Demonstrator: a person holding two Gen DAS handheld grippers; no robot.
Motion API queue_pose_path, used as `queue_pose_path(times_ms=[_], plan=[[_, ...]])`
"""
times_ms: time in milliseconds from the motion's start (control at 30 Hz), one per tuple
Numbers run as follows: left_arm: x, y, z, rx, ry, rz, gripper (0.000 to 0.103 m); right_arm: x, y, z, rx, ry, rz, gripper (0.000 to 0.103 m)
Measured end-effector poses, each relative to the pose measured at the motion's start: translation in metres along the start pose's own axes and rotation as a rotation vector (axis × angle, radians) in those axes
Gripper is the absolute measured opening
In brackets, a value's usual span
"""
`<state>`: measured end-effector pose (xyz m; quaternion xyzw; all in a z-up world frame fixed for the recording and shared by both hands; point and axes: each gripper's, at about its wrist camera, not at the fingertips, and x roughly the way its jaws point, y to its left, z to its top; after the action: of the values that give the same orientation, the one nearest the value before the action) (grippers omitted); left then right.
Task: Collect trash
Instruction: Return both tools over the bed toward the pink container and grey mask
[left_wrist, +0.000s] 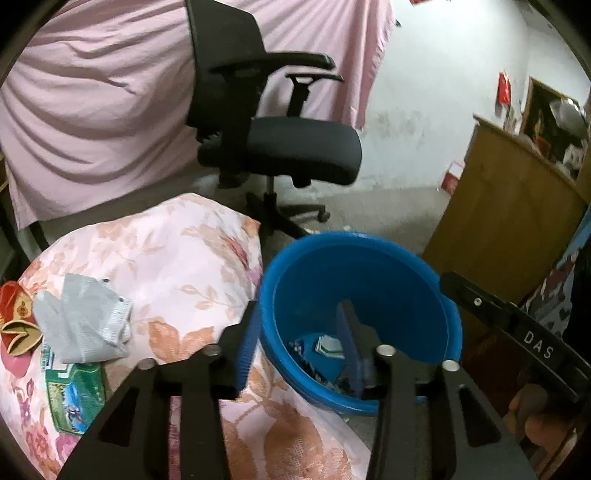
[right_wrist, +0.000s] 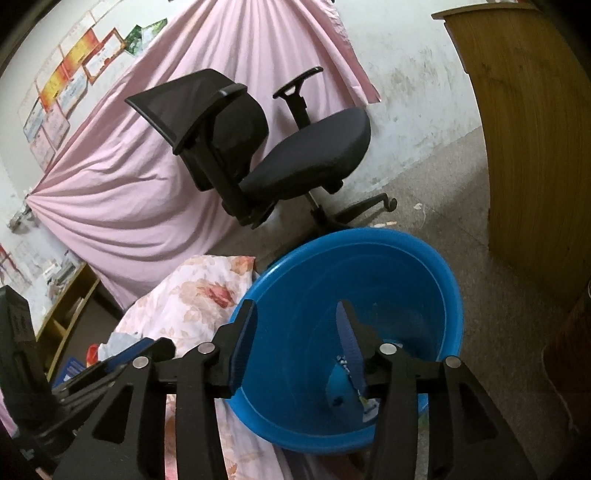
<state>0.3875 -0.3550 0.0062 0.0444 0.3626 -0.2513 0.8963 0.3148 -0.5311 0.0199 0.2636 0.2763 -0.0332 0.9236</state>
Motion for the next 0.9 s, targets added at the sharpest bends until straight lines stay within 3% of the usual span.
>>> queue_pose_path(times_ms=[167,200,233,267,433,500,533,900], plan=[[-0.026,0.017,0.002,-0.064,-0.100,0.018,0.055,-0.016,0.016,0.002,-0.048,-0.095,0.012,0.055],[-0.031,0.022,0.002,-0.079,-0.120,0.025,0.055,-0.018,0.020,0.002,-0.058,-0.107,0.014,0.060],[-0.035,0.027,0.004,-0.092,-0.135,0.027,0.056,-0.020,0.023,0.002,-0.065,-0.119,0.016,0.071],[-0.041,0.032,0.004,-0.107,-0.151,0.028,0.060,-0.021,0.025,0.002,-0.068,-0.128,0.018,0.079],[-0.069,0.054,0.006,-0.168,-0.255,0.063,0.087,-0.033,0.044,0.001,-0.122,-0.217,0.053,0.083],[-0.080,0.064,0.006,-0.187,-0.292,0.082,0.096,-0.039,0.053,0.000,-0.149,-0.262,0.073,0.091],[-0.086,0.069,0.005,-0.200,-0.311,0.096,0.098,-0.040,0.056,-0.001,-0.155,-0.275,0.079,0.103],[-0.140,0.112,-0.020,-0.208,-0.481,0.236,0.099,-0.052,0.108,-0.010,-0.246,-0.414,0.213,0.103]])
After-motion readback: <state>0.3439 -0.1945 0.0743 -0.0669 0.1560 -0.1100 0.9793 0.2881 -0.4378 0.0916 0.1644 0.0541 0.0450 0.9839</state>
